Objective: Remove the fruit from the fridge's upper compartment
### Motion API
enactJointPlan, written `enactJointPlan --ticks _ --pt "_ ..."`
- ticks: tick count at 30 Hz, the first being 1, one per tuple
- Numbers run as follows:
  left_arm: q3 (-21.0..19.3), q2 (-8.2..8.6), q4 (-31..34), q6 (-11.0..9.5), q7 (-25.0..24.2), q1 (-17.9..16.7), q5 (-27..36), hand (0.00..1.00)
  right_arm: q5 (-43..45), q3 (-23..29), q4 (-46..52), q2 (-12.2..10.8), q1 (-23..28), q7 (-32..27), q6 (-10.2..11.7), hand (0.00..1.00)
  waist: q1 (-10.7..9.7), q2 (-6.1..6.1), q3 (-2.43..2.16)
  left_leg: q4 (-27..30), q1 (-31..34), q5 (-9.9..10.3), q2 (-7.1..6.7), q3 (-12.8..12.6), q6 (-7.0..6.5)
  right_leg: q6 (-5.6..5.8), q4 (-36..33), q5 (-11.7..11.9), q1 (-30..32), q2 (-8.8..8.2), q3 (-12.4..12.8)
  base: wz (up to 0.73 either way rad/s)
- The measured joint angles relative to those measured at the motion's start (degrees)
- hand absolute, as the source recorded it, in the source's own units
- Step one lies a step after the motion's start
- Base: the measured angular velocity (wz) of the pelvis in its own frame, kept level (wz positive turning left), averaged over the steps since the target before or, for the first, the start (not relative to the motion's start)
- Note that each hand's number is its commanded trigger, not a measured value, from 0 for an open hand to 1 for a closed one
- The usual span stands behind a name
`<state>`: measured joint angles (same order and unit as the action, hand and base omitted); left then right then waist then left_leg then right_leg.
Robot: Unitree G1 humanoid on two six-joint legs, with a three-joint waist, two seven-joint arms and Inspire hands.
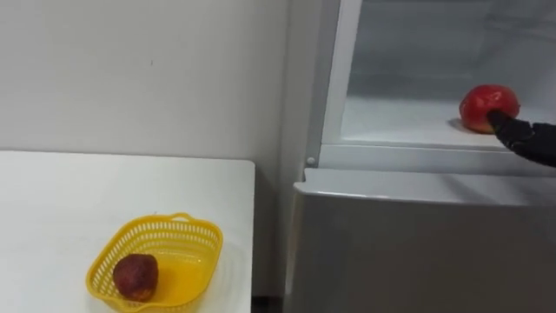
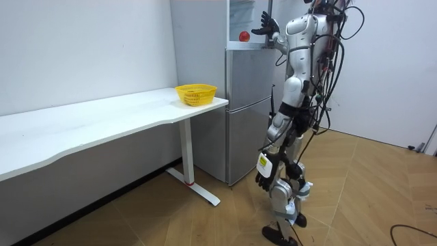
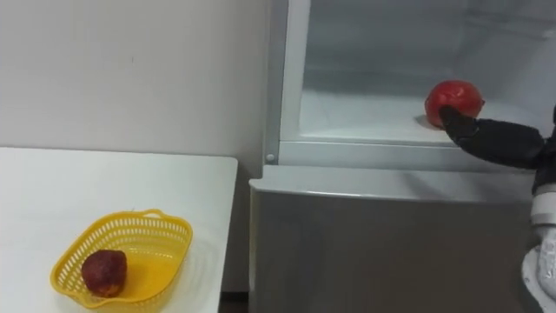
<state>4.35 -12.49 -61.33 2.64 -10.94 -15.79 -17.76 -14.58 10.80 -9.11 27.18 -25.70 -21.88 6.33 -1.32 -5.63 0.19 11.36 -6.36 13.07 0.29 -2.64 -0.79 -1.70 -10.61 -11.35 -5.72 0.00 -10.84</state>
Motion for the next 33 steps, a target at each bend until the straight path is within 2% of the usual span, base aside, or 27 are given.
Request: enactJointPlan --ticks 3,11,15,19,25,31,33 --pt "-0.3 -0.23 0.9 0.9 -0.2 -0.2 -0.3 0.0 -4.3 0.0 -5.1 1.2 -2.3 2.2 -1.7 0.0 0.1 -0.41 -0.16 0.0 0.0 0.0 0.01 -0.1 0.01 -0.01 0.0 0.0 -0.2 -0.02 -0.3 0.04" --pt "-2.5 -0.38 1.6 2.6 -2.2 -1.0 -0.4 0.0 -6.9 0.0 -11.9 2.0 -4.4 6.0 -5.1 0.0 0.2 -0.4 -0.23 0.2 0.4 0.0 -0.14 0.9 0.01 -0.03 -0.2 0.0 0.0 -0.16 -0.8 0.03" --pt "-3.0 -0.39 3.4 3.3 -2.2 -1.8 -0.4 0.0 -8.5 -0.6 -12.8 3.8 -6.0 6.4 -5.8 0.0 0.2 -0.18 -0.34 0.5 0.7 0.0 -0.11 1.3 0.01 -0.07 -0.2 0.0 0.1 -0.13 -1.0 0.03" --pt "-3.0 -0.39 3.6 3.5 -2.2 -1.8 -0.4 0.0 -8.6 -1.0 -14.2 4.2 -7.7 6.6 -5.9 0.0 0.4 -0.07 -0.36 0.5 0.7 0.0 -0.1 1.3 0.03 -0.15 -0.3 0.1 -0.2 -0.12 -1.1 0.0" --pt "-3.1 -0.39 4.0 5.1 -2.2 -1.9 -0.4 0.0 -8.7 -1.3 -17.6 4.3 -8.9 7.0 -7.6 0.0 1.4 -0.05 -0.46 0.6 1.2 0.0 -0.2 1.5 0.03 -0.16 -0.3 0.1 0.2 -0.2 -1.4 0.02" --pt "-3.0 -0.6 4.7 5.6 -2.0 -2.3 -0.5 0.0 -10.2 -3.0 -19.7 6.7 -9.3 6.9 -7.7 0.0 1.7 -0.29 -0.44 1.3 2.2 0.0 -0.38 2.5 0.04 -0.16 -0.1 0.1 0.6 -0.52 -2.9 0.11" --pt "-3.0 -0.64 4.6 5.7 -2.0 -2.3 -0.4 0.0 -10.3 -3.1 -22.1 7.0 -11.3 7.0 -7.7 0.0 1.6 -0.43 -0.41 1.4 3.0 0.0 -0.37 2.8 0.05 -0.16 -0.2 0.1 0.9 -0.53 -3.1 0.0"
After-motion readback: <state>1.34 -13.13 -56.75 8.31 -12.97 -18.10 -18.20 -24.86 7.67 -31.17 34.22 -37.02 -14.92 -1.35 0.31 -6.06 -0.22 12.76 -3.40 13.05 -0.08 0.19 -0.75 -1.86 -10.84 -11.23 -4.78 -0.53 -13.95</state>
